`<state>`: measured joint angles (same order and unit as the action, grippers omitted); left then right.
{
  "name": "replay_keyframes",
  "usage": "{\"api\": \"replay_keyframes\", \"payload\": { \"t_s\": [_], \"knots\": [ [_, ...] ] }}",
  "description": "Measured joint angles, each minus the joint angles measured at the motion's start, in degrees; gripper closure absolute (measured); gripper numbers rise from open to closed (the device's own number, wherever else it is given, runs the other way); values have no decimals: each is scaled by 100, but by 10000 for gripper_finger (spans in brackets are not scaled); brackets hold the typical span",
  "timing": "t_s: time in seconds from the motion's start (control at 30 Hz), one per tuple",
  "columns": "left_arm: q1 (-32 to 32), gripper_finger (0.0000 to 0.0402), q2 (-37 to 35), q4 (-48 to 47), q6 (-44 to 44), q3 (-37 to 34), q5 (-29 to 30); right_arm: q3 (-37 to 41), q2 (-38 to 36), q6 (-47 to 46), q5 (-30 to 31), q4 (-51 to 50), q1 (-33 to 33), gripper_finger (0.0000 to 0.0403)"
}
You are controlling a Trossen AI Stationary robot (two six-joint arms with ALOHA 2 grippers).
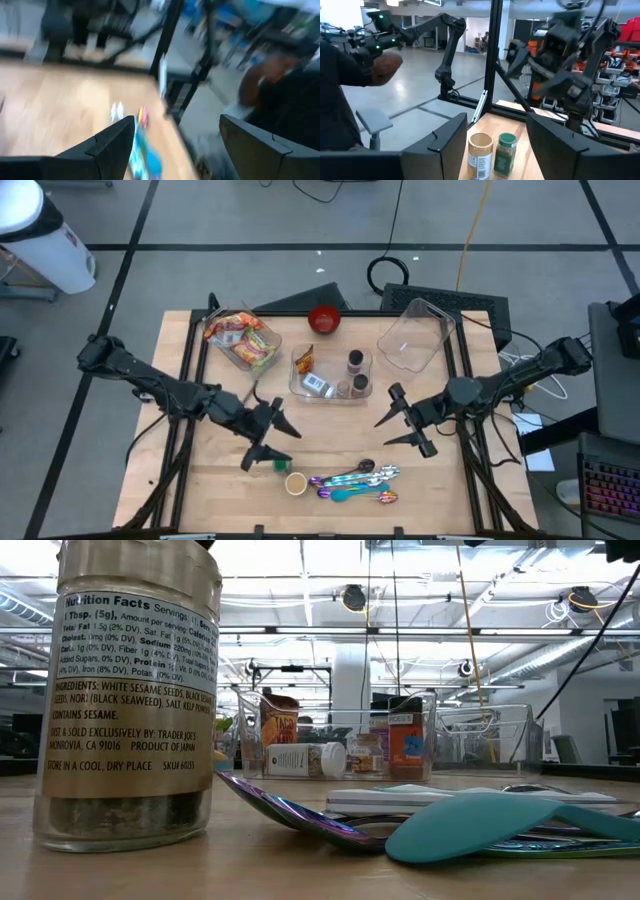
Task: Pick & Place Food Item
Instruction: Put the green seasoning bottle into the center transparent bin
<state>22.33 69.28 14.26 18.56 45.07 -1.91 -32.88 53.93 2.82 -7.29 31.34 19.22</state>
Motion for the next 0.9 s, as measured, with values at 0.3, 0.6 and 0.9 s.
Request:
{"api": "replay_keyframes", "payload": {
  "t_s": [0.3, 0.6, 0.9],
  "knots": [
    [819, 105, 661, -4466, 756, 1832, 1525, 7, -4, -35, 21, 57, -41, 207],
    [1044, 105, 1892, -5368, 821, 2501, 1223, 6, -4, -60, 22, 24, -41, 207],
    [979, 105, 2339, -5613, 576, 2513, 1244, 4, -2, -58, 23, 8, -41, 207]
  ]
}}
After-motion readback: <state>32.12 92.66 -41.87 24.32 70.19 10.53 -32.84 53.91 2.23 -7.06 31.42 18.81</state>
